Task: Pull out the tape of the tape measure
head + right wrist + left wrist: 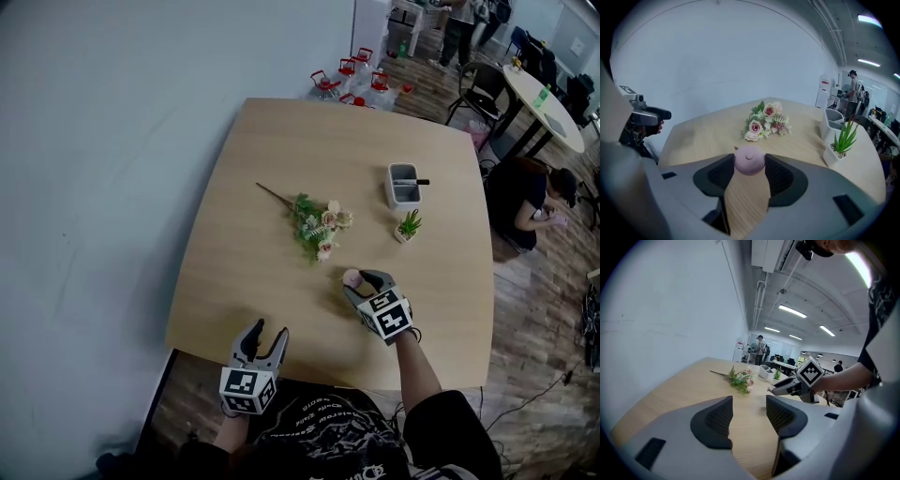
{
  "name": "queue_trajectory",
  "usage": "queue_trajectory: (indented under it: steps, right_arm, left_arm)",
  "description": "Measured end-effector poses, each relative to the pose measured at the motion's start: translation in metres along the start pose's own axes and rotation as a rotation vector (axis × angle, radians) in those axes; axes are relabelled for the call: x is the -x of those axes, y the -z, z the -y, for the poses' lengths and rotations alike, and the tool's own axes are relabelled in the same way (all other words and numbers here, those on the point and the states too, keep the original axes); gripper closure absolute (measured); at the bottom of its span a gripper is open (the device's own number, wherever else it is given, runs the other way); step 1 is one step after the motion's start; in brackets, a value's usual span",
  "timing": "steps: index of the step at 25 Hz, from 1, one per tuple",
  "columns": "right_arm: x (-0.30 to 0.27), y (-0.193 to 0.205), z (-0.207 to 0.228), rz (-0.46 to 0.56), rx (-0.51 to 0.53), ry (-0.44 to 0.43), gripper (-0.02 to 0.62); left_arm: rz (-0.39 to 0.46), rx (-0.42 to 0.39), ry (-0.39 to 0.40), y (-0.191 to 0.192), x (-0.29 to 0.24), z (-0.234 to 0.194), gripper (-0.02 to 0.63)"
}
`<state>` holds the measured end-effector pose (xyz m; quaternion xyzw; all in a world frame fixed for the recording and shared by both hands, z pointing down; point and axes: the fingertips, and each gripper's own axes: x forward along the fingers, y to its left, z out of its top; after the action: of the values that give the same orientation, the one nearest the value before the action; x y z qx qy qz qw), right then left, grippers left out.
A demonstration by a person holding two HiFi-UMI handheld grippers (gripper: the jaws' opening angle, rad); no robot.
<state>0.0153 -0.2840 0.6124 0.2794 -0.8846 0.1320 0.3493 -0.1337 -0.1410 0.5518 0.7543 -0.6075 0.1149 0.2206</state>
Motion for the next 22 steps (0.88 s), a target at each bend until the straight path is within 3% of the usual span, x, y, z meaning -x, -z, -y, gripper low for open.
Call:
queue_trajectory:
  steps: [9, 22]
  right_arm:
    - [0.061, -0.018, -0.024, 0.049, 0.038, 0.074, 0.371]
    - [0.130, 0.003, -0.063, 0.107, -0.099, 0.131, 0.371]
  left_arm:
    - [0.039, -0.040, 0.126, -0.017, -0.012, 0.034, 0.376]
    - [0.063, -0.097, 0.314, -0.019, -0.025, 0.081, 0.376]
